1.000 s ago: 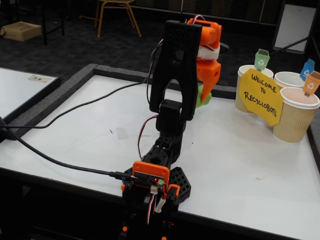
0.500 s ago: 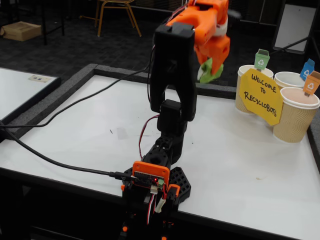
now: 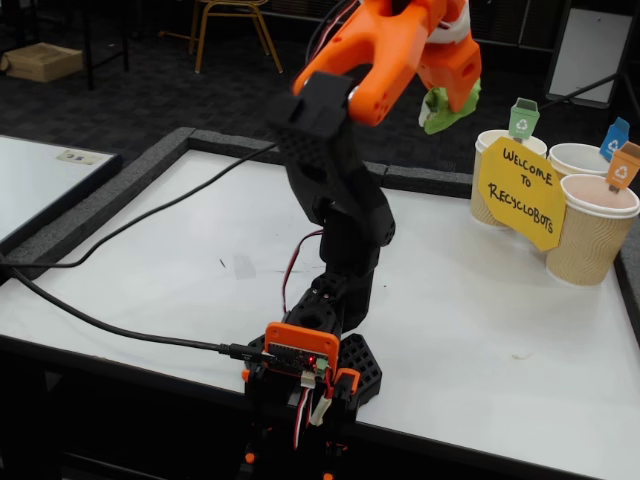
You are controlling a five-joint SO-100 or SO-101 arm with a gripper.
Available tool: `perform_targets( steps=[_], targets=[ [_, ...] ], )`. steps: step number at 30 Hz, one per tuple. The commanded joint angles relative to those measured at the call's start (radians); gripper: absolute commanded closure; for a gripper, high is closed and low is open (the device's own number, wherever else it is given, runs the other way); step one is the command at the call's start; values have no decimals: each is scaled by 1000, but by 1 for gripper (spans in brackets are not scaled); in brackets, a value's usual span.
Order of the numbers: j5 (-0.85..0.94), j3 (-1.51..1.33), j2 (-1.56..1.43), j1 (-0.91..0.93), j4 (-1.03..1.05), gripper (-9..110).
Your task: Sort rubbish by color.
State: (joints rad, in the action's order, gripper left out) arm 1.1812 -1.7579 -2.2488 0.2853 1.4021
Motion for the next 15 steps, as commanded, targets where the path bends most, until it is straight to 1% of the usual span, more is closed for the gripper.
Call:
perform_targets(
  steps=[1, 9, 15],
  targets=[
    [-18, -8, -164, 63, 3, 101],
    [-17, -61, -256, 135, 21, 101],
    [-9, -71, -244, 166, -67, 101]
  ],
)
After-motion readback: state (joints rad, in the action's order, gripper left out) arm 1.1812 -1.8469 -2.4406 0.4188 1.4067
